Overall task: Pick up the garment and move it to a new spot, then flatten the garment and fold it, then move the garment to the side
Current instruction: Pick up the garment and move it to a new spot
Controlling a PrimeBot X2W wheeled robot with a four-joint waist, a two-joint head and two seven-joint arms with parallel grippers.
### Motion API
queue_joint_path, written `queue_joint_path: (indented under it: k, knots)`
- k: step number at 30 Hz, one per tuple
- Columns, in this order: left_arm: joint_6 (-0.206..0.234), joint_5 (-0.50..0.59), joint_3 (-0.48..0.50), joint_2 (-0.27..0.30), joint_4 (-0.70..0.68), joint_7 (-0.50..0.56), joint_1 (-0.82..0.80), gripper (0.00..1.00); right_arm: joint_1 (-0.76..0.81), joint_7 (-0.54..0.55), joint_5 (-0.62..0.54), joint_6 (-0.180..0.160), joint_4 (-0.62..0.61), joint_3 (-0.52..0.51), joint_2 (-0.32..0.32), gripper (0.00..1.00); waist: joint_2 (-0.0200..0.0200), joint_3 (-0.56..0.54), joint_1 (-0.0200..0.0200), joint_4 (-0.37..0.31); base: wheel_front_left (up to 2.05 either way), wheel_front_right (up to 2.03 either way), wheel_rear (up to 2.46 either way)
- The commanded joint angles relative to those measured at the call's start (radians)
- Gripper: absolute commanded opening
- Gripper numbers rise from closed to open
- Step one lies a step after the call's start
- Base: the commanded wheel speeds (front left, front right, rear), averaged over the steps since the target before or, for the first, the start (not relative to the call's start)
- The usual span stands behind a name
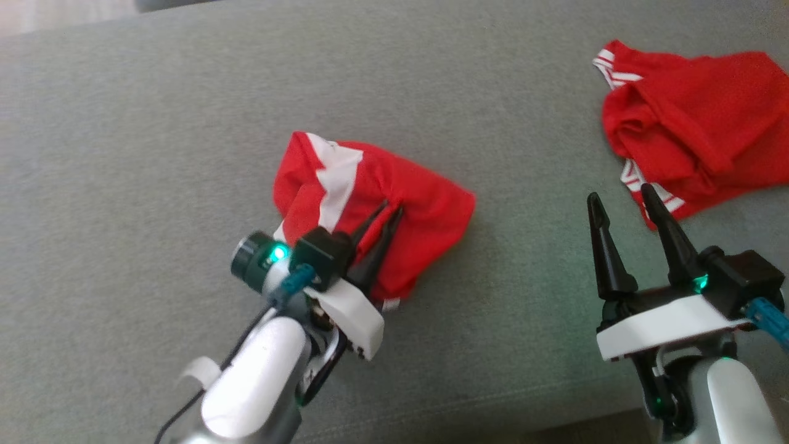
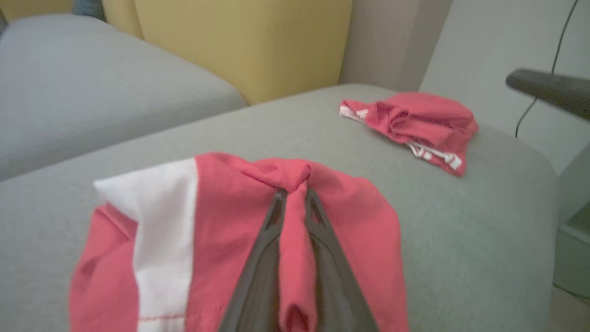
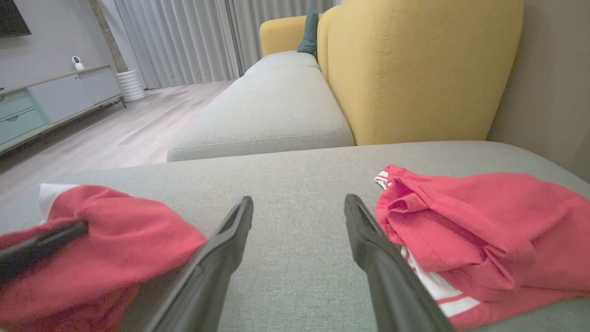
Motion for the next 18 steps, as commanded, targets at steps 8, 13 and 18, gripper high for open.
queue_joint_path:
  k: [8,13,18]
  knots:
    - [0.002,0.019,-0.012,-0.005,0.169,0.014,-0.059,0.00,-0.040,-0.033,0.024,-0.001,-0.001,0.019,0.000,1.00,0.0000,0.012,0.0000,-0.023,0.00,0.00,0.00]
    - [0.012,0.009,-0.009,-0.006,0.220,-0.007,-0.054,0.49,-0.036,-0.030,0.024,-0.001,0.008,0.019,0.000,1.00,0.0000,-0.012,0.0000,0.009,0.00,0.00,0.00]
    - [0.017,-0.029,0.008,-0.014,0.181,-0.076,-0.018,1.00,-0.028,-0.018,0.013,-0.001,0.008,0.022,0.000,1.00,0.0000,-0.050,0.0000,0.040,0.00,0.00,0.00]
